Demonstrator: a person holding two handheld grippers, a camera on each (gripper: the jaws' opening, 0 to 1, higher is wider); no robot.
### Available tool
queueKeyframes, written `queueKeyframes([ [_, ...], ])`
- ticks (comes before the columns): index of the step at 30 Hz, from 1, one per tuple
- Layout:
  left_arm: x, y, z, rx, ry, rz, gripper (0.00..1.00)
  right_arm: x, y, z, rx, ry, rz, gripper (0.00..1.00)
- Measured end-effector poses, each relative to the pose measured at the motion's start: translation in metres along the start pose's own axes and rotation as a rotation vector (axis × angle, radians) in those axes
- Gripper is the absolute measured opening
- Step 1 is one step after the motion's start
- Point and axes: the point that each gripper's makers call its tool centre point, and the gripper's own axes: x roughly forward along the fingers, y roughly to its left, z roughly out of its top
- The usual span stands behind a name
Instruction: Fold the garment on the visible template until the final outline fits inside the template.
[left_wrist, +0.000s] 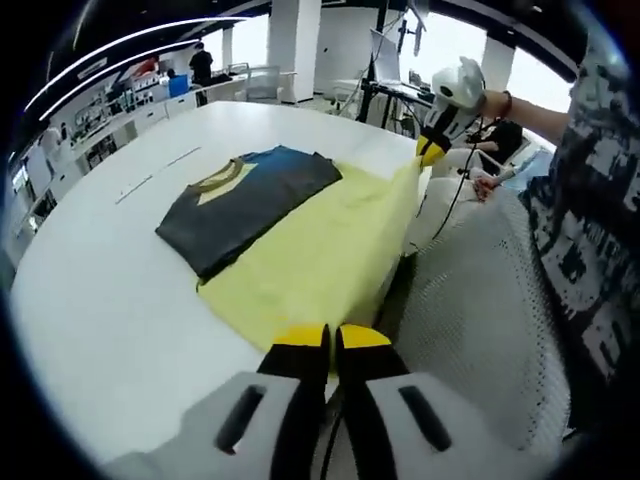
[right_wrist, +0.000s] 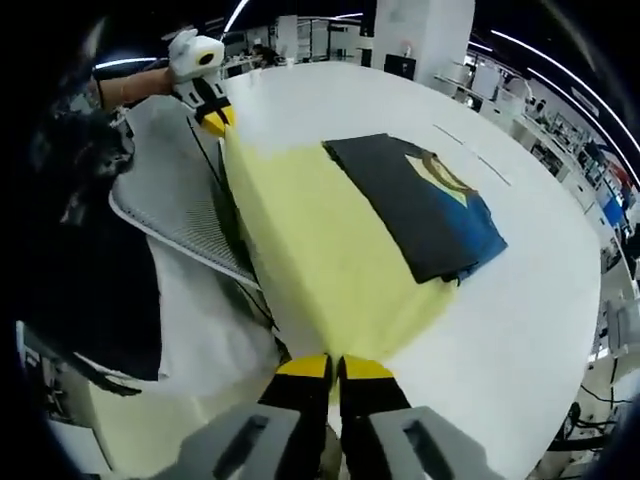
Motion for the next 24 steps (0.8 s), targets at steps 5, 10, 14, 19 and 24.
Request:
queueKeyframes([
  [5,-0.004,0.016,0.019,0.006,-0.035,0.049,0.00,-0.006,-0.020,0.017,-0.015,-0.034,-0.050,0.00],
  [10,-0.003,0.033,0.031,0.008,-0.056,0.105,0.00,-0.011,-0.036,0.034,-0.031,-0.061,-0.086,0.00],
  [14,-0.002,0.043,0.037,0.036,-0.050,0.140,0.00,-0.006,-0.051,0.044,-0.047,-0.069,-0.111,0.00],
  [19,-0.001,0.063,0.054,0.042,-0.072,0.205,0.00,-0.011,-0.068,0.057,-0.050,-0.082,-0.149,0.00],
  [24,0.001,0.082,0.072,0.064,-0.100,0.268,0.00,-0.014,-0.085,0.068,-0.058,-0.088,-0.192,0.00],
])
